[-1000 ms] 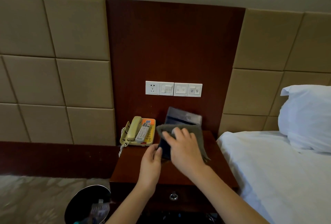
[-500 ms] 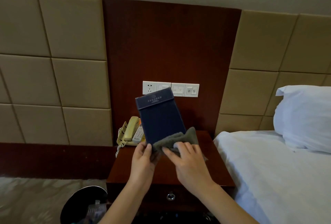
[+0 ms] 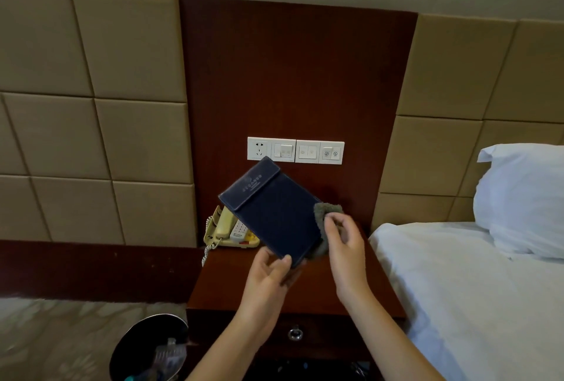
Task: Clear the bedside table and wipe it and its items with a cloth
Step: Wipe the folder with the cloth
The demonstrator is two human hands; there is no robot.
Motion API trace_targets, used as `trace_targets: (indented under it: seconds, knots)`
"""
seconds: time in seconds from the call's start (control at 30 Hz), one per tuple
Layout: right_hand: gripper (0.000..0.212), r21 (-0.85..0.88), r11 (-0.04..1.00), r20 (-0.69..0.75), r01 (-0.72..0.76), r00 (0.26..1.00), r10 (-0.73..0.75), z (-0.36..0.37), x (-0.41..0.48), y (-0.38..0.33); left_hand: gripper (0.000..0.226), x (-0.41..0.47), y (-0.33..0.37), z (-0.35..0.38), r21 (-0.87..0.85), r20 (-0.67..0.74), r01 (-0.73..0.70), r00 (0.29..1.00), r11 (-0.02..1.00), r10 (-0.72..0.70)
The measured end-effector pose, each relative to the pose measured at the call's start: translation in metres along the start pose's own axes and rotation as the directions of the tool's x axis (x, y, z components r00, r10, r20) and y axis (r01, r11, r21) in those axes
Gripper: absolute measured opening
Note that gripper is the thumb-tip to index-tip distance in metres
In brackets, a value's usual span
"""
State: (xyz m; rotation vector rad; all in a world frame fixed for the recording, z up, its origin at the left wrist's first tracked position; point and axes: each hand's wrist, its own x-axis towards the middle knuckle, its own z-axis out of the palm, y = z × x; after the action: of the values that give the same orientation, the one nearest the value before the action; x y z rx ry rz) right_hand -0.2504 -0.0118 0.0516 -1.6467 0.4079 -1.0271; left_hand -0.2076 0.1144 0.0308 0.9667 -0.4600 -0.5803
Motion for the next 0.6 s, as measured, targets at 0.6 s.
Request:
trace_targets:
  seconds: [0.6]
  knots:
    - [0.023, -0.161, 0.962, 0.310, -0.221, 0.914, 0.262, -0.063, 0.029, 0.011, 0.022, 0.012, 0.037, -0.043, 0.387, -0.022, 0.055, 0.999, 0.921, -0.050]
